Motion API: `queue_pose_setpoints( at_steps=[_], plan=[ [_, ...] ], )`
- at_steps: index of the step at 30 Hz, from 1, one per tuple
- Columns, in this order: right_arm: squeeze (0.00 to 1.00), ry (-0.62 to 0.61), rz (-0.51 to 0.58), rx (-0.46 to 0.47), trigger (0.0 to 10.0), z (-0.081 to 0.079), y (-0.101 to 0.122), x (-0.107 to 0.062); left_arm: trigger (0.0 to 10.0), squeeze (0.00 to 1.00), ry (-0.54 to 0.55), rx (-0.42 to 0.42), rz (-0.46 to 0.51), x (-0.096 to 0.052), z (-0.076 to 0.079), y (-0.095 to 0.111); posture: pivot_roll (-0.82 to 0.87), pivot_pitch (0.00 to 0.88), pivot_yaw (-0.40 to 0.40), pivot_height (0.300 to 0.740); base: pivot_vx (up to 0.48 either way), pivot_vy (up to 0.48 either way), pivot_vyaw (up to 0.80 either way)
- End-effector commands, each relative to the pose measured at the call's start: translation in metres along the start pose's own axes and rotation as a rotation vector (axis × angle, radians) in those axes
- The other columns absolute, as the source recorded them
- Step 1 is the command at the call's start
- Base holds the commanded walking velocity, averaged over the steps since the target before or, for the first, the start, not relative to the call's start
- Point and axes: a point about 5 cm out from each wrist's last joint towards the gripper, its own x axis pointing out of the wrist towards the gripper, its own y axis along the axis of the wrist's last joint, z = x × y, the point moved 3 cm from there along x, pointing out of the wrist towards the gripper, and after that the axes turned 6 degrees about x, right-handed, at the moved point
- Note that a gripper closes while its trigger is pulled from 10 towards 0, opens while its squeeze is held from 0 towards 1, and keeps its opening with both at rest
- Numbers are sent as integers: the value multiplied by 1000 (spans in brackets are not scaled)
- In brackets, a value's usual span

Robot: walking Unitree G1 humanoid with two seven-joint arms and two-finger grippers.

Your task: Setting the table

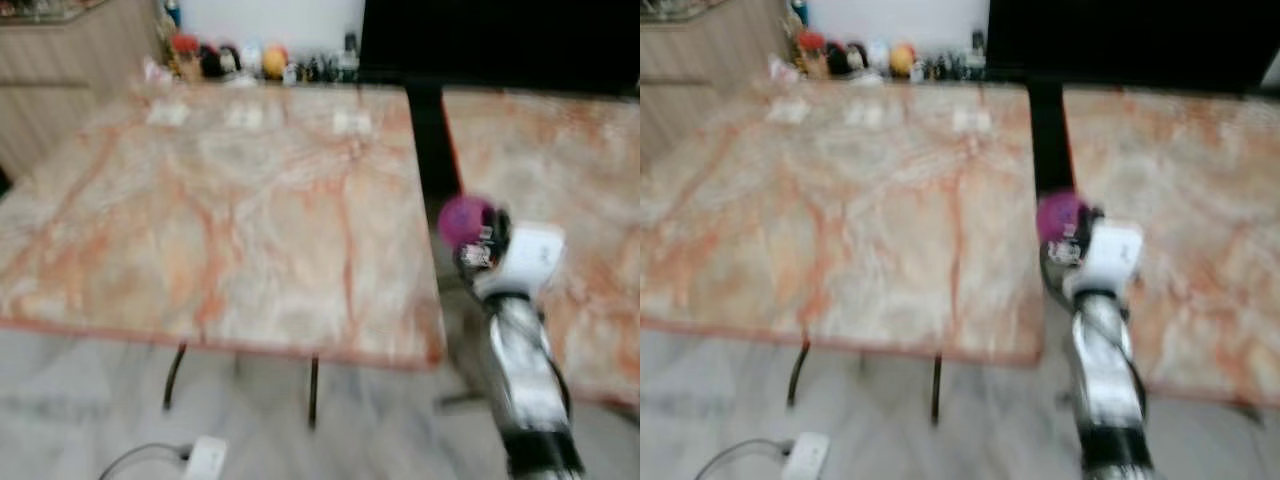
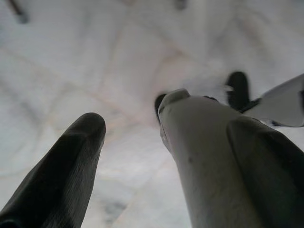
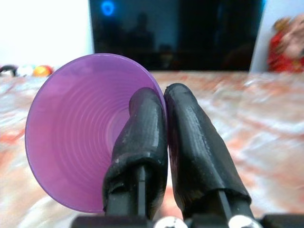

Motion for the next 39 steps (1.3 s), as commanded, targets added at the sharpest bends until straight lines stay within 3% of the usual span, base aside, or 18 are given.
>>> queue_pose_setpoints(
  at_steps=[1, 26, 39],
  plan=[
    [0, 11, 22, 18, 10000, -6, 6, 2, 10000, 0, -4, 4, -35, -1, -1, -10, 39, 64, -52, 740, 0, -480, 0],
    [0, -1, 18, 19, 10000, -4, 5, 4, 10000, 0, -3, 12, -35, -2, -1, -11, 43, 43, -49, 740, 0, -478, 0],
    [0, -44, 13, 68, 10000, 1, 3, 5, 10000, 0, 9, 2, -28, -1, -3, -9, 53, 37, -30, 740, 0, 0, 0]
  ],
)
